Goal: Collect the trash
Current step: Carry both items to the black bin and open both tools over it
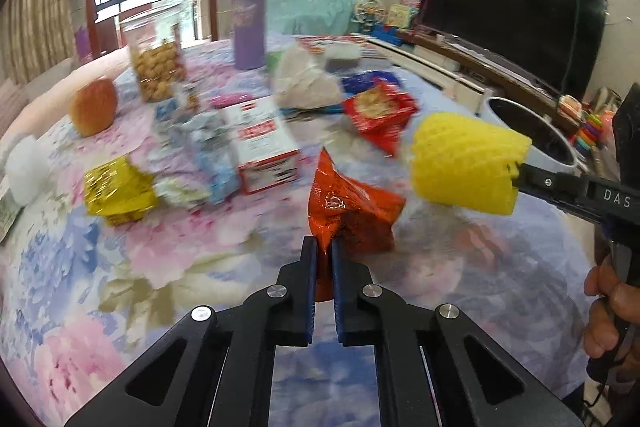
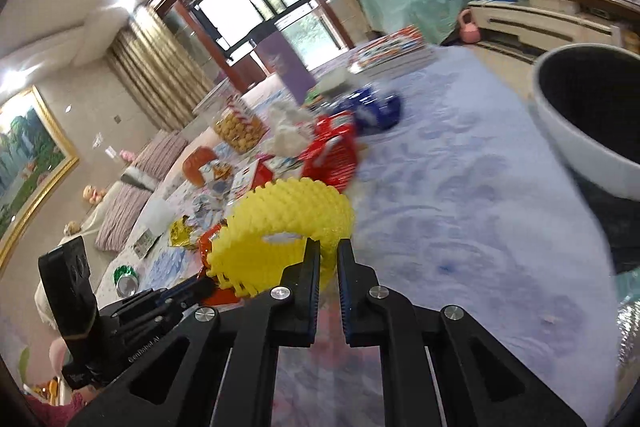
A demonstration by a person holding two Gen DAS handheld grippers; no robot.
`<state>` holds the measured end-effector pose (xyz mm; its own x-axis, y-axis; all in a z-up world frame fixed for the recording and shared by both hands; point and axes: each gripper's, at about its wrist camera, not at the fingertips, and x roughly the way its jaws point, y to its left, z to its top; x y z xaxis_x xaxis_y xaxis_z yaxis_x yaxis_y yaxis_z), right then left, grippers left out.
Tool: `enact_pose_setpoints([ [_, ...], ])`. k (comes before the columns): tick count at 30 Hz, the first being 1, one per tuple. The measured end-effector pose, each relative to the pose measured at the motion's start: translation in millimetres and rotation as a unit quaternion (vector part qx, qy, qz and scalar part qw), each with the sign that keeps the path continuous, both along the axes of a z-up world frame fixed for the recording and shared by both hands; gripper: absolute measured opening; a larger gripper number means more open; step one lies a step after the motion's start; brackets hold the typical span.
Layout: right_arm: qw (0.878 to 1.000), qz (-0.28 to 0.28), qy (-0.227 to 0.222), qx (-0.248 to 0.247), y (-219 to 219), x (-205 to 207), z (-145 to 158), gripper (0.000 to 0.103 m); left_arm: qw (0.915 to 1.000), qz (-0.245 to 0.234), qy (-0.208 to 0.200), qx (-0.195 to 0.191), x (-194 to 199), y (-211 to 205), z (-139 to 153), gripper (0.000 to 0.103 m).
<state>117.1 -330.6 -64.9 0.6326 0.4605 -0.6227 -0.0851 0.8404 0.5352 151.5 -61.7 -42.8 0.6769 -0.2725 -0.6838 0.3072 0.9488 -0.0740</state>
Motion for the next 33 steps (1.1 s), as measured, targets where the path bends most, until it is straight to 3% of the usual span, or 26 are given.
enact_pose_setpoints([
  [11, 0.998, -0.066, -0.012, -0.015, -57.8, -30.3, 15.1, 0.008, 0.9977, -0.066, -0.01, -0.006, 7.6, -53.6, 12.3, 0.005],
  [33, 0.986, -0.159, -0.035, -0.039, -144.6, -41.7, 33.3, 0.008, 0.9916, -0.128, -0.018, -0.008, 62.3, -144.1, 22.4, 0.005],
])
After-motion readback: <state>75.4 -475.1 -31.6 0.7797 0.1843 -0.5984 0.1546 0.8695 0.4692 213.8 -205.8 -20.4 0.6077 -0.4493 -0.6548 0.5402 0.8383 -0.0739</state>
